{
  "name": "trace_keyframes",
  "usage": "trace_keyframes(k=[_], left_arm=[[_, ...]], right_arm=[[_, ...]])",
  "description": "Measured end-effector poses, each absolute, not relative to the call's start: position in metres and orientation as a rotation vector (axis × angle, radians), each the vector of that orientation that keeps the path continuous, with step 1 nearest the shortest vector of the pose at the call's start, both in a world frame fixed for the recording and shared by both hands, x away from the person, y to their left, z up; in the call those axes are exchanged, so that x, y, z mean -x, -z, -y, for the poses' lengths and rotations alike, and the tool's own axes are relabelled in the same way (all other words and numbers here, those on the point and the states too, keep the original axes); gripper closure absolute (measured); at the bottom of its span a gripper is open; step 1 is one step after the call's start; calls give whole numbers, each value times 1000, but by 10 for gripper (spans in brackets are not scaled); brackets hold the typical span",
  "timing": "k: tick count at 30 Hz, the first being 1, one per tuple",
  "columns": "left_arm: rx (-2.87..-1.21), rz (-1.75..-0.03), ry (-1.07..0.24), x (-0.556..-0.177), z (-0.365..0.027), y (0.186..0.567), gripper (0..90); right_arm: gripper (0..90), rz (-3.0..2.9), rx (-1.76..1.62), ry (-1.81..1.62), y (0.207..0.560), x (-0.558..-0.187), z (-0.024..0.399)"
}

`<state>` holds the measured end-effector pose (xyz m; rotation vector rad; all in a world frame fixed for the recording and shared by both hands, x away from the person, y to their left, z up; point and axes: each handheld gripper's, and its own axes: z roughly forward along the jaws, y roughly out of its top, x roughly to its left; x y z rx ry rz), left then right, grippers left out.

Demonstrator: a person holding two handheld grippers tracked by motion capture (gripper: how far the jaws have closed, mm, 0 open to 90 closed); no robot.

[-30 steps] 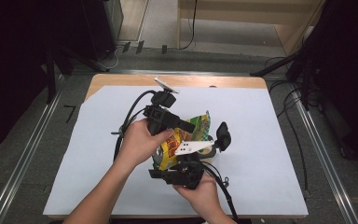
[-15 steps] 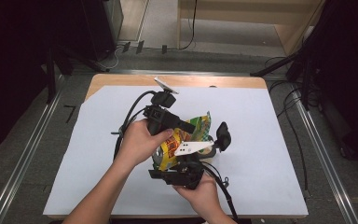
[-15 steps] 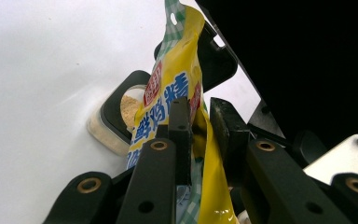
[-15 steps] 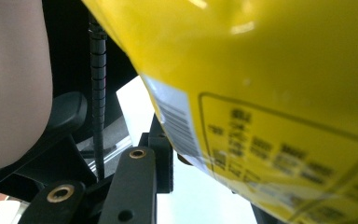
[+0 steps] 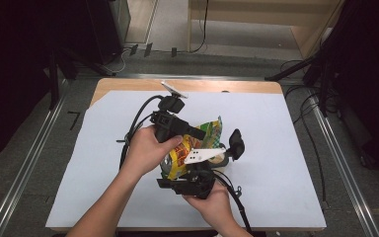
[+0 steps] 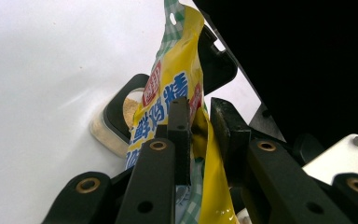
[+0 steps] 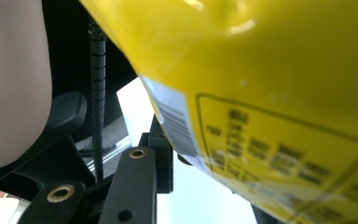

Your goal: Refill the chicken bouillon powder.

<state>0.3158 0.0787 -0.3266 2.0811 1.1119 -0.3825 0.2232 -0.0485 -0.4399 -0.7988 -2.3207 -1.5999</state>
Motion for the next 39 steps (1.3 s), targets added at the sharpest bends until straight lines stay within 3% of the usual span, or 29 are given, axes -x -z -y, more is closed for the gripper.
trace_keyframes(k=[39], left_arm=[[-2044, -1143, 423, -322, -91, 333, 793]], right_arm=[[703, 2338, 773, 1576, 438, -224, 44]])
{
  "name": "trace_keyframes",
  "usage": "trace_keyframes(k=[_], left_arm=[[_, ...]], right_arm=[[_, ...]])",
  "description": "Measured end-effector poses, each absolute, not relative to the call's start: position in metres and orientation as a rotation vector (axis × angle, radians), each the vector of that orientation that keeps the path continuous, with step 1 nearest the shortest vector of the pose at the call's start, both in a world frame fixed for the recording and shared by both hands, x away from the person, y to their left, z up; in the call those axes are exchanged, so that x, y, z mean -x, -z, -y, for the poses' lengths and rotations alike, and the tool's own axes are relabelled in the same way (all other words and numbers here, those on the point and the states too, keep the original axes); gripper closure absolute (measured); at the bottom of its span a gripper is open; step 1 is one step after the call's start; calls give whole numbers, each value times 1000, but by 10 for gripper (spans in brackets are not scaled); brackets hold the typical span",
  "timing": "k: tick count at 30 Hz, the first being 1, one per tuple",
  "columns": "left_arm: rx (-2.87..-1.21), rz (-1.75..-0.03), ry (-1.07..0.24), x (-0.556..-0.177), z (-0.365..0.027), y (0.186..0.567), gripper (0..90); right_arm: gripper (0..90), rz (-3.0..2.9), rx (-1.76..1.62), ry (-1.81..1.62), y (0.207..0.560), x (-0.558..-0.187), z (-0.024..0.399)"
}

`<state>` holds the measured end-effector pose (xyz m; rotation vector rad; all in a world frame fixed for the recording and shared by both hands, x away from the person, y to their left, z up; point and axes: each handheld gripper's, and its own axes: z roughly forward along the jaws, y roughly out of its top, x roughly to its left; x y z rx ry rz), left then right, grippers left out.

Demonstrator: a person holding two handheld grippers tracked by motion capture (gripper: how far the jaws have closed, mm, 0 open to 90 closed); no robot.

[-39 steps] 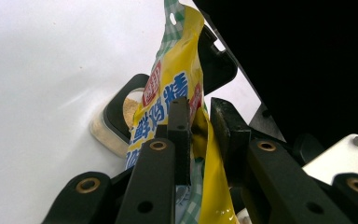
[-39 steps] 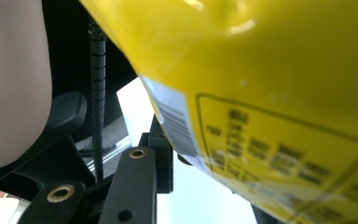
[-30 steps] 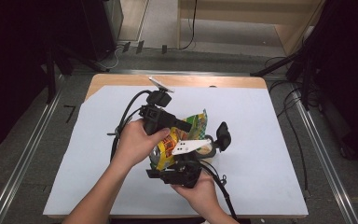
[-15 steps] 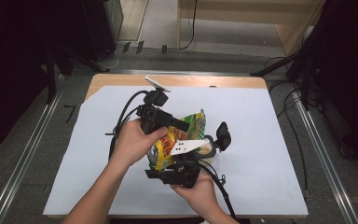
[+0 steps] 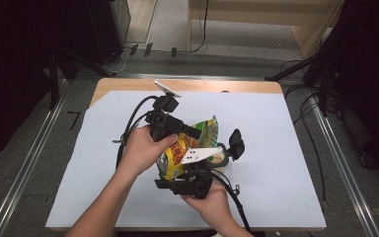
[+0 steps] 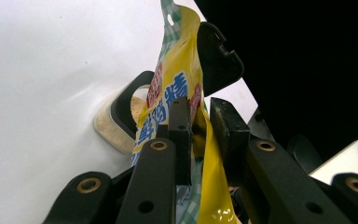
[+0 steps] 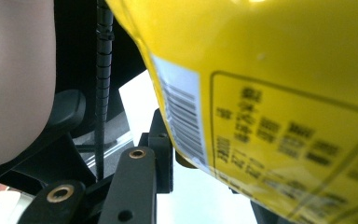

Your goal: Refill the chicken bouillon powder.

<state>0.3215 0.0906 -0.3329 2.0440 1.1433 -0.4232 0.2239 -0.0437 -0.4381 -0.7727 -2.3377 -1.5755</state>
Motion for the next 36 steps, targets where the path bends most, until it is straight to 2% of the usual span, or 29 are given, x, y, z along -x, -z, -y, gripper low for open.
trace_keyframes(k=[24, 36], left_arm=[[-2036, -1147, 480, -329, -90, 337, 790], [-2056, -1128, 461, -325, -83, 335, 788]], right_arm=[[703, 2314, 812, 1565, 435, -222, 47], [706, 2292, 841, 1574, 439, -221, 49]])
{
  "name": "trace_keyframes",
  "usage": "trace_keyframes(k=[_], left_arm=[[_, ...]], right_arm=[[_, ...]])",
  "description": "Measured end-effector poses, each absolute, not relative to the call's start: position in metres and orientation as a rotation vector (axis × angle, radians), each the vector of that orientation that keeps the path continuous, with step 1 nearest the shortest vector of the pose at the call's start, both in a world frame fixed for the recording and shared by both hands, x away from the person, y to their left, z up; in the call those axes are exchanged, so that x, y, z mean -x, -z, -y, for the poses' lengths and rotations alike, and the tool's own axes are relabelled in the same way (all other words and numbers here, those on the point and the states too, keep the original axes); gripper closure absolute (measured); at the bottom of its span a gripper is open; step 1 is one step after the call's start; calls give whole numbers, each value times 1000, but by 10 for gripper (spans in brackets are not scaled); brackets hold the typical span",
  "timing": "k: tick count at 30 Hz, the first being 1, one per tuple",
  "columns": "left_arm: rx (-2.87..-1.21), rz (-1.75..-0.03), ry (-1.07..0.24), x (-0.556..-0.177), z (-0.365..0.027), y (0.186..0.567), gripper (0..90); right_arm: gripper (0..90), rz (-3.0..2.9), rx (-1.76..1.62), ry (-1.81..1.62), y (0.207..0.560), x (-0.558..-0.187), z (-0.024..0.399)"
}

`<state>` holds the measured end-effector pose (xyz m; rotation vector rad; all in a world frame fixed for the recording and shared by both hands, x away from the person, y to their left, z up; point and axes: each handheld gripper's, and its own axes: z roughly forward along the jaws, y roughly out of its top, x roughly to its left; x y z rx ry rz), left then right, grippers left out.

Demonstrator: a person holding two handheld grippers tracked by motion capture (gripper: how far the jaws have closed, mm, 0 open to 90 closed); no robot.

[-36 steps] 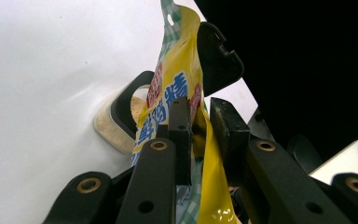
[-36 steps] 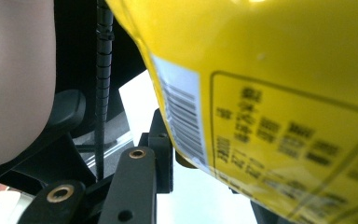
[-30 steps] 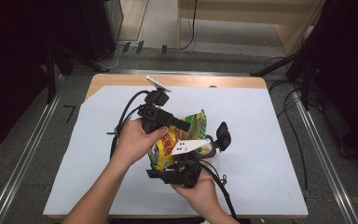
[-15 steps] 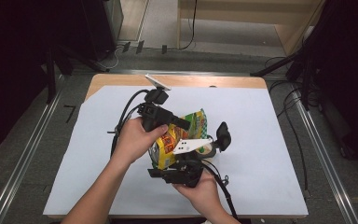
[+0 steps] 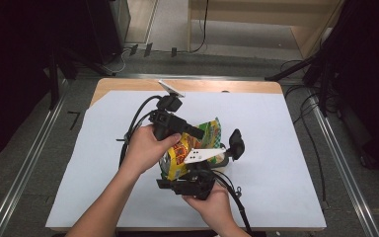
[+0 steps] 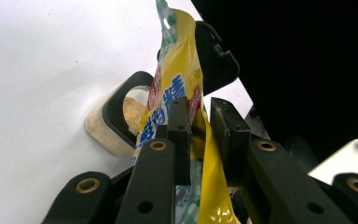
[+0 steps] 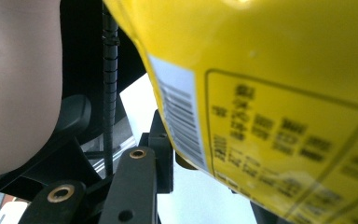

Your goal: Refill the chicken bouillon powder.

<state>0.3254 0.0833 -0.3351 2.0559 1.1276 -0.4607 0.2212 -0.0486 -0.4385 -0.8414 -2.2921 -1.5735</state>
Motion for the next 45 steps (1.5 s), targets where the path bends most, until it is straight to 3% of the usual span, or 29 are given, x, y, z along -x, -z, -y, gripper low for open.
trace_keyframes(k=[45], left_arm=[[-2063, -1120, 432, -322, -82, 332, 782]], right_arm=[[709, 2313, 837, 1574, 439, -222, 48]])
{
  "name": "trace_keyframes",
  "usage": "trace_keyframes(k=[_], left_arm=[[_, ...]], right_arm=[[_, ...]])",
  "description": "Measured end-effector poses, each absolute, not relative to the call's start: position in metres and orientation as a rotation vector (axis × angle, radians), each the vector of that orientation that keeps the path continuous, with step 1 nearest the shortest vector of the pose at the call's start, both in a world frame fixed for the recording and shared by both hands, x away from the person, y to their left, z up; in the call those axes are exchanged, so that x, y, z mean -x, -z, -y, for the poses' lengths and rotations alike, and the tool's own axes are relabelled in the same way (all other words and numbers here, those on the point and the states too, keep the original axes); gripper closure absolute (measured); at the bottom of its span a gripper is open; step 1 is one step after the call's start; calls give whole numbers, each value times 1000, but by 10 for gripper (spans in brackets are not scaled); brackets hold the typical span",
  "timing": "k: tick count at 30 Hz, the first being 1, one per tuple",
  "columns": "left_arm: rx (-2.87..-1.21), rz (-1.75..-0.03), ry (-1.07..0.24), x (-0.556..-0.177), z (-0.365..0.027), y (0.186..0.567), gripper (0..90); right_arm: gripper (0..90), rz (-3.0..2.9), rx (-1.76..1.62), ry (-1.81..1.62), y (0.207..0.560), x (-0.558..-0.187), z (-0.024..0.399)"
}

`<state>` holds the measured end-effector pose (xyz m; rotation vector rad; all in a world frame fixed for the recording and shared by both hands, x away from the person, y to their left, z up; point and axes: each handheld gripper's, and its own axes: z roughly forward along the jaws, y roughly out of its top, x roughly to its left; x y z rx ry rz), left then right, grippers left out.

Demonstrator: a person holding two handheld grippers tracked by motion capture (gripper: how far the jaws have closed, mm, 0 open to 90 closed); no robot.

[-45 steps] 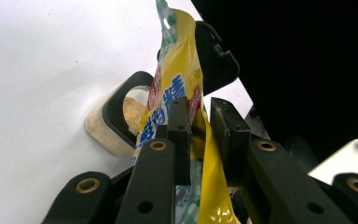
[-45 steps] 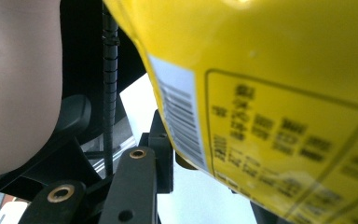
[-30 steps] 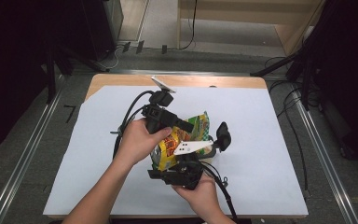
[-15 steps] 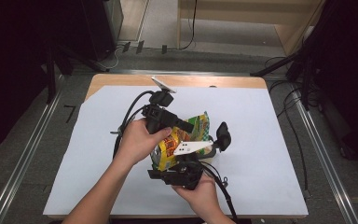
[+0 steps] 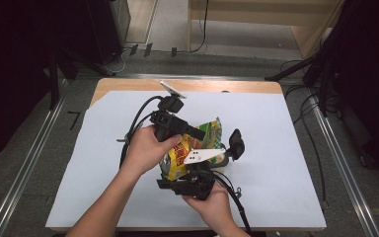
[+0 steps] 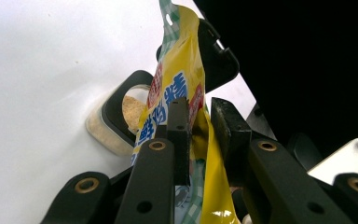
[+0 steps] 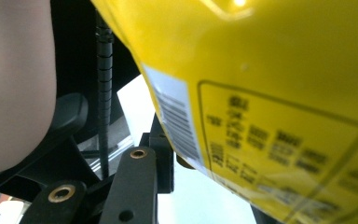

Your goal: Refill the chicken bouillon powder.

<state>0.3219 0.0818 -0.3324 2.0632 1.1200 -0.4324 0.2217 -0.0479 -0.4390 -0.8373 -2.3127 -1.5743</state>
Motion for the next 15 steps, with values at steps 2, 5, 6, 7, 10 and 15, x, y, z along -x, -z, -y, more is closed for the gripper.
trace_keyframes(k=[2, 5, 6, 7, 10, 15], left_arm=[[-2058, -1119, 431, -321, -83, 331, 781], [-2059, -1123, 422, -320, -84, 331, 781], [-2062, -1125, 419, -320, -84, 331, 781], [-2067, -1129, 417, -320, -84, 331, 782], [-2070, -1139, 423, -321, -84, 334, 780], [-2075, -1130, 420, -320, -84, 334, 778]], right_arm=[[710, 2319, 831, 1577, 438, -222, 47], [710, 2320, 823, 1579, 438, -222, 47], [710, 2319, 821, 1579, 438, -222, 46], [709, 2317, 819, 1578, 438, -223, 46], [709, 2300, 820, 1561, 440, -223, 45], [710, 2304, 821, 1562, 441, -223, 44]])
